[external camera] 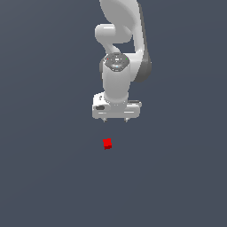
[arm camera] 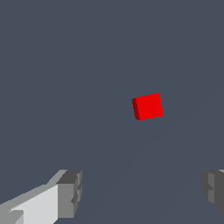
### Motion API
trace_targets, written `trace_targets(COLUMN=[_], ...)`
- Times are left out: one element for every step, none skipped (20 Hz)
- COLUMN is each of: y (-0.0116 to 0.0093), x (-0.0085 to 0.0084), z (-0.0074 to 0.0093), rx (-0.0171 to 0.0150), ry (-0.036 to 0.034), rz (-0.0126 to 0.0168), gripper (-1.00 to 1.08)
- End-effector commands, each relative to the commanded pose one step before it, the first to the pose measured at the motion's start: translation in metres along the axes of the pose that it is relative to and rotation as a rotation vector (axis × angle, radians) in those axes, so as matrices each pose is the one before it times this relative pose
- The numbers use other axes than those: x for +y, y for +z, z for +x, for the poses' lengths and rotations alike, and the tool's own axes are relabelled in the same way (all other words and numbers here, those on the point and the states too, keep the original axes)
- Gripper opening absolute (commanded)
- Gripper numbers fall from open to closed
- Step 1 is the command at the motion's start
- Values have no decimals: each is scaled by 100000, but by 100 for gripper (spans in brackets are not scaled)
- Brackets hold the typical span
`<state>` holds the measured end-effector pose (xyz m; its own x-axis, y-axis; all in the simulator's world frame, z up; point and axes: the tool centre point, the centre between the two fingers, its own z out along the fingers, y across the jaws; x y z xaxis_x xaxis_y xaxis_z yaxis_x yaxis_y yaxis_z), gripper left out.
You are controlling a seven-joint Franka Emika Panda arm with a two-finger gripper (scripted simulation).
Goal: Pick up the red cube and move it to a goal position.
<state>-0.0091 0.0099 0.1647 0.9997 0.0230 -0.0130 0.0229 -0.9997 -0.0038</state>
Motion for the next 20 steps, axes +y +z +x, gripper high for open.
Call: trace_targets(y=[0, 29, 82, 139, 194, 248, 301, 353, 405, 454, 502, 549, 594, 638, 680, 720, 758, 789, 808, 764], x=[1, 33, 4, 52, 64, 85, 104, 119, 139, 154, 170, 188, 201, 217, 228, 244, 256, 267, 272, 257], z=[0, 9, 25, 42, 59, 76, 92, 108, 125, 141, 156, 172, 187, 203, 218, 234, 249, 262, 272, 261], rx=[0, 0, 10, 11, 17, 21, 25, 30, 34, 39, 43, 47, 51, 55, 59, 62, 66, 69, 71, 67], ry=[0, 0, -154, -182, -267, -338, -408, -482, -547, -616, -682, -742, -806, -863, -924, -977, -1029, -1072, -1100, -1043], rz=[0, 0, -5, -4, -7, -8, -10, -11, -13, -14, -15, -16, -17, -18, -19, -20, -21, -22, -23, -23], gripper=[100, 100, 100, 100, 100, 100, 100, 100, 100, 100, 100, 100, 100, 100, 100, 100, 100, 100, 100, 100])
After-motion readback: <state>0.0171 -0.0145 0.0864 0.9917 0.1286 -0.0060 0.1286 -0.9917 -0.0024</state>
